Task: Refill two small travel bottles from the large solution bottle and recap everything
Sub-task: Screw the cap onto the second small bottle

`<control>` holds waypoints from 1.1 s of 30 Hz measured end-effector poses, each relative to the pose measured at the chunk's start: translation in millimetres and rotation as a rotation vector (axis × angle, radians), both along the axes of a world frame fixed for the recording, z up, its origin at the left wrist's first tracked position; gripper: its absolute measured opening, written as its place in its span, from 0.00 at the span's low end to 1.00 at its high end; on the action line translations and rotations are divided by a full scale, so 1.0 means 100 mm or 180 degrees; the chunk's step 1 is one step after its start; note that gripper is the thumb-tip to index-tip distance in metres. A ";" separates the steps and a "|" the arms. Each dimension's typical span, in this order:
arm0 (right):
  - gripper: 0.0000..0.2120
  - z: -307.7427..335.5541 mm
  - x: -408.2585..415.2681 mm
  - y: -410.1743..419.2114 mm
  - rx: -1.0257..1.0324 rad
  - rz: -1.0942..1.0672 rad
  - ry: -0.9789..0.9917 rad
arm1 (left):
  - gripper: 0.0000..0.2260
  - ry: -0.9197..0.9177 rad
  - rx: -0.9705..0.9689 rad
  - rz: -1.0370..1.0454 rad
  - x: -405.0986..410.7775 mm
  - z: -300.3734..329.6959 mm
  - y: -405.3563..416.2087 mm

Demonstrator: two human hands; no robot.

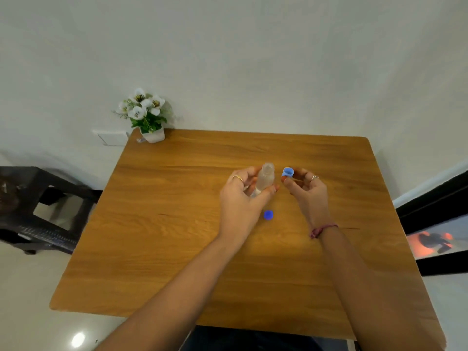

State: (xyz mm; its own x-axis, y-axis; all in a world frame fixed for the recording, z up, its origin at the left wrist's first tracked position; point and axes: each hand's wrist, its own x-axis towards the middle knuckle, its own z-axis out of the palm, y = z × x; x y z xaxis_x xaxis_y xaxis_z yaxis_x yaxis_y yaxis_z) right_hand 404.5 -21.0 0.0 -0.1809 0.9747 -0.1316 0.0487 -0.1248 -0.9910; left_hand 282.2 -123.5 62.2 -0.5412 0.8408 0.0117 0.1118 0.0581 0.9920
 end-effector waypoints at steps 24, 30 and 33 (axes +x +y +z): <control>0.12 3.27 -0.86 0.39 0.2081 0.1368 -0.0036 | 0.21 0.0349 0.0892 -0.0273 -1.15 2.07 0.64; 0.13 3.62 -1.05 0.35 0.2511 0.1434 -0.0769 | 0.20 0.0265 0.1010 -0.0279 -1.24 2.27 0.61; 0.12 3.78 -1.13 0.28 0.2670 0.1428 -0.1263 | 0.21 0.0209 0.1023 -0.0261 -1.27 2.34 0.59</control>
State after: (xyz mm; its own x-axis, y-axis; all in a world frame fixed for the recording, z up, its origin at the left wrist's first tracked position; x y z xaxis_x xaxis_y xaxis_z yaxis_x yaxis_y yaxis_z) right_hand 291.1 7.4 378.4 -0.6425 0.6340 0.4304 0.2630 0.7100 -0.6532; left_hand 155.6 -64.5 295.8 -0.4612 0.8291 0.3160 0.1674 -0.2684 0.9486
